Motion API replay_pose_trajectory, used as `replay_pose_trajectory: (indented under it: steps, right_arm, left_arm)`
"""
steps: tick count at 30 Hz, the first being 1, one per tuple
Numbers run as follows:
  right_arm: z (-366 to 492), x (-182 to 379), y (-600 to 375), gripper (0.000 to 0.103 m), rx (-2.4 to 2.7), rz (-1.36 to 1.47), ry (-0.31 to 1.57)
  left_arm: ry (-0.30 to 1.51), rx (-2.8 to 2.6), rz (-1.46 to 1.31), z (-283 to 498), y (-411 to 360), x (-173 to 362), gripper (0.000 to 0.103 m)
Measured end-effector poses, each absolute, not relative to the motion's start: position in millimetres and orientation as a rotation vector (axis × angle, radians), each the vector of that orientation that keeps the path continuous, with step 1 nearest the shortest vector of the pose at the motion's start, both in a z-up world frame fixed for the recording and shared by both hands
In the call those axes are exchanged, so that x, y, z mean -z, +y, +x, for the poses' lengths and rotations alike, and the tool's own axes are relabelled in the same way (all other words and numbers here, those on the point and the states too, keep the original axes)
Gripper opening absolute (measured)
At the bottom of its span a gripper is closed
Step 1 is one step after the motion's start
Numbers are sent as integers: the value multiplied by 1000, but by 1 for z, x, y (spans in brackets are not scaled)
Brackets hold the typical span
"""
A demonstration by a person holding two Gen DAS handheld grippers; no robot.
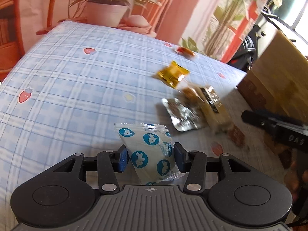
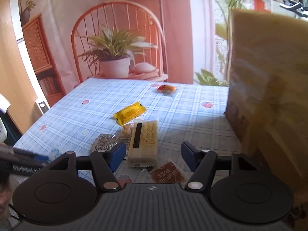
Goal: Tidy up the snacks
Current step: 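Grasp the blue-dotted white pack with the left gripper while the right grasps the cracker pack, then drop the white pack and cracker pack into the box, opening both grippers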
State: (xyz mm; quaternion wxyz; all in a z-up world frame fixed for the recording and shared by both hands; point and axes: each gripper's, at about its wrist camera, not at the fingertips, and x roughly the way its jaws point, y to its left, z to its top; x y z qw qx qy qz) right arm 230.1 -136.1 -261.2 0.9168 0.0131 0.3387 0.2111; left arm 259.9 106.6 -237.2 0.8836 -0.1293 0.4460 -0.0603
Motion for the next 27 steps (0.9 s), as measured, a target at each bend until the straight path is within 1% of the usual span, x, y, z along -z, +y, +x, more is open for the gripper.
replay_pose_trajectory:
  steps: [12,15,16,17,22,27]
  right_arm:
    - [282,295,-93,66,-490,-60,794]
    - [284,299,-90,58,-472,-73,807]
    - [284,301,-91,52,-465,-68,814]
    - [283,302,-92,51,-456,-66,816]
    - [273,301,-105,49,-411,-30,811]
    - [258,287,-129,49,-384,114,766]
  left_arm:
    - [899,191,-282,259,118,240,51]
    - [894,193,-282,257,118,240,51]
    - [894,193,-282,257,118,241,51]
    - [894,193,-283,257,118,241,51]
    - [897,184,-290,258,118,240,50]
    - [881,207,-287,260,114,231,49]
